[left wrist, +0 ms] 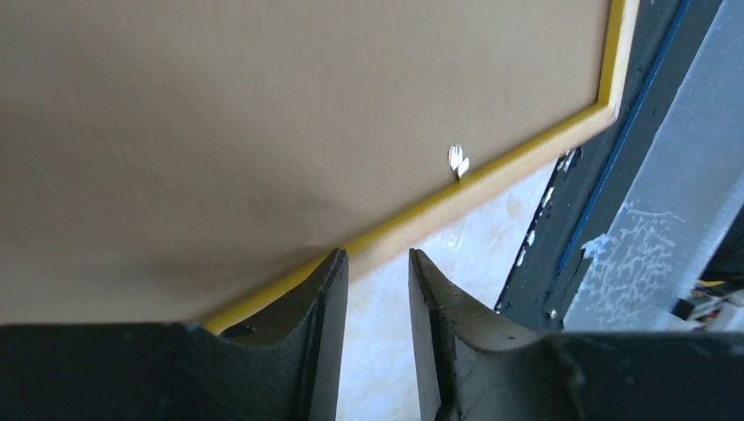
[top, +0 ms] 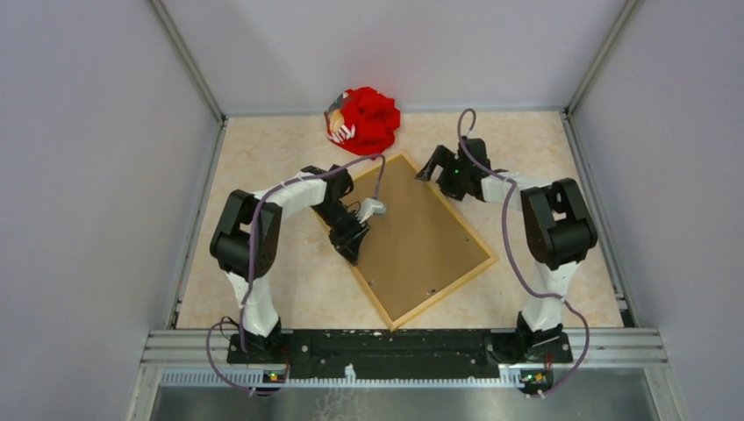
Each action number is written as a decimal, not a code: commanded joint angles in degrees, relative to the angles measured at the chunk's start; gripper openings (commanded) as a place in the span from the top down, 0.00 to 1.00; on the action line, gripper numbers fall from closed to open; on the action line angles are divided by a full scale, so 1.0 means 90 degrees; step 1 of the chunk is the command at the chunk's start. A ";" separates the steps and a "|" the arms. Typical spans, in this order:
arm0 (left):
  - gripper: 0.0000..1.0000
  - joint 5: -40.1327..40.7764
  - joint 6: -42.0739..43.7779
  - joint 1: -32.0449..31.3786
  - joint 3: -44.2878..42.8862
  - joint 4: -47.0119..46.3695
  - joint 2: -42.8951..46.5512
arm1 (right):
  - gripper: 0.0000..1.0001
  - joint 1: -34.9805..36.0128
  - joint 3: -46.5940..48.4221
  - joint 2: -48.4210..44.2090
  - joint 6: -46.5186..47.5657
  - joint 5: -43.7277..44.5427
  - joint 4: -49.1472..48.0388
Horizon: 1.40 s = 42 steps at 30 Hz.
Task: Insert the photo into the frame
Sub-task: Adjust the photo frame at the center of the board.
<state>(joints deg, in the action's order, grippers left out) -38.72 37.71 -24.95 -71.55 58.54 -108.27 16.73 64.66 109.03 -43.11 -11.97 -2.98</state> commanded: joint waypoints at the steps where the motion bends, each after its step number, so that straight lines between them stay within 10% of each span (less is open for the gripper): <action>1: 0.55 -0.0643 0.0723 -0.0125 -0.0212 -0.0165 0.0488 | 0.01 0.0647 0.0220 0.0417 -0.0307 -0.1340 0.0371; 7: 0.44 -0.0408 0.0761 0.0364 -0.1348 0.0490 0.0698 | 0.01 0.0602 0.1115 0.0433 0.0227 -0.1005 0.1163; 15: 0.44 0.0962 -0.1052 0.1999 -0.2910 -0.1430 -0.0236 | 0.01 0.0337 0.1373 -0.1233 0.0593 0.0328 0.2511; 32: 0.40 0.1071 -0.0729 0.2462 -0.3068 -0.0883 -0.1261 | 0.01 0.0348 -0.3597 -0.8649 -0.1334 -0.0032 0.4820; 42: 0.33 0.0824 -0.0929 0.2720 -0.3520 -0.0562 -0.1461 | 0.02 0.0358 -0.4655 -0.9050 -0.1293 -0.0690 0.4781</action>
<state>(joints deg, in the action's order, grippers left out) -29.87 30.50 -1.28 -100.03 52.75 -120.68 19.75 22.72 26.59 -54.54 -15.31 40.91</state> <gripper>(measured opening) 0.652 0.986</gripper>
